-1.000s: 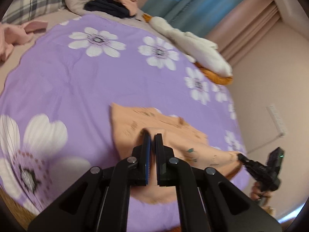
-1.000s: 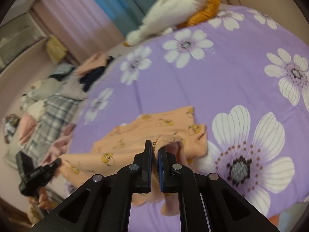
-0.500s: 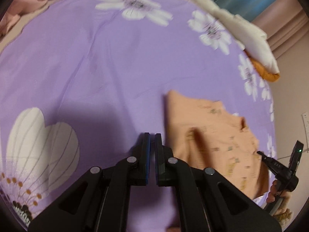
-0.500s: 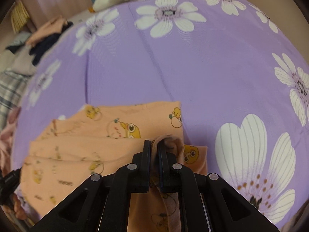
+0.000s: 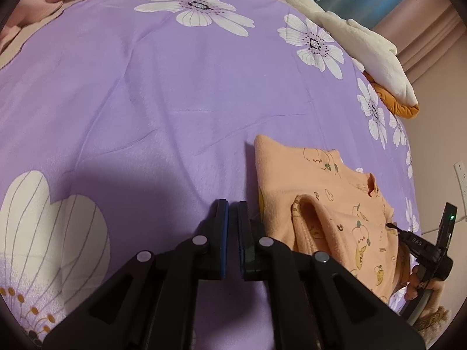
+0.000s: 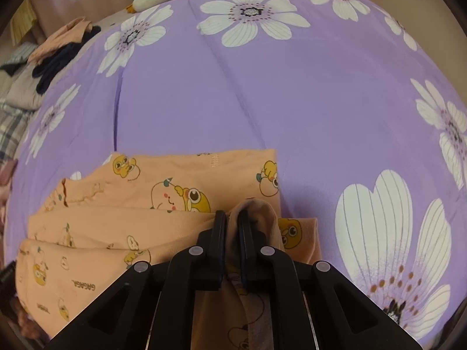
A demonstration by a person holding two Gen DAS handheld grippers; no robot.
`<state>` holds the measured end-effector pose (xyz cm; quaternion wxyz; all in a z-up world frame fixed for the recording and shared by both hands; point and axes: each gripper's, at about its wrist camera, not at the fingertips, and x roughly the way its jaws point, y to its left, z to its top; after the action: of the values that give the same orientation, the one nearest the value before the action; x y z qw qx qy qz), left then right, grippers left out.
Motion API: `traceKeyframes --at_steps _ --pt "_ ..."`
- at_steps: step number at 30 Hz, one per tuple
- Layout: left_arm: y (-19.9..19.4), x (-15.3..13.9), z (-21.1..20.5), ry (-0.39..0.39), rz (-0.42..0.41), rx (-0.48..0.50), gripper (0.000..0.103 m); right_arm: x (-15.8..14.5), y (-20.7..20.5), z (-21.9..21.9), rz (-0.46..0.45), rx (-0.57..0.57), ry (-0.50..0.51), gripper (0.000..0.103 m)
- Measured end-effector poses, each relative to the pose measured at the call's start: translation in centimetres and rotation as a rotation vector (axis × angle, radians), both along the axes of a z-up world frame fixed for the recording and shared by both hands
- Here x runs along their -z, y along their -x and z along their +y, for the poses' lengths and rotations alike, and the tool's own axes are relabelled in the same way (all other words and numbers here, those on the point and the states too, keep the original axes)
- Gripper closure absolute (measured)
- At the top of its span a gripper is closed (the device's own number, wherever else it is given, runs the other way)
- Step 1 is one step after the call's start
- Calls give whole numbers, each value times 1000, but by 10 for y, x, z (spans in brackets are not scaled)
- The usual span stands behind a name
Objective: Fold small clothes
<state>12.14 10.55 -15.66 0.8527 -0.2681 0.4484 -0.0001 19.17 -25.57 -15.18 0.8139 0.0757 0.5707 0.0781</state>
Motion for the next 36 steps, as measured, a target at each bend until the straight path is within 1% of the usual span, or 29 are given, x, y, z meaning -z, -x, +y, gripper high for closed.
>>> traceKeyframes --at_steps 4,10,22,36 --pt "0 0 -2 -11 -1 -5 96 0 1 0 0 1 -7 96" --pt "-1 2 0 6 -6 -12 96 1 -4 5 -3 2 -15 96" --pt "-1 3 2 30 -20 -7 96 1 -5 12 -17 -15 35 96" --pt "0 3 1 27 -22 -5 96 2 -5 12 -27 -18 32 96"
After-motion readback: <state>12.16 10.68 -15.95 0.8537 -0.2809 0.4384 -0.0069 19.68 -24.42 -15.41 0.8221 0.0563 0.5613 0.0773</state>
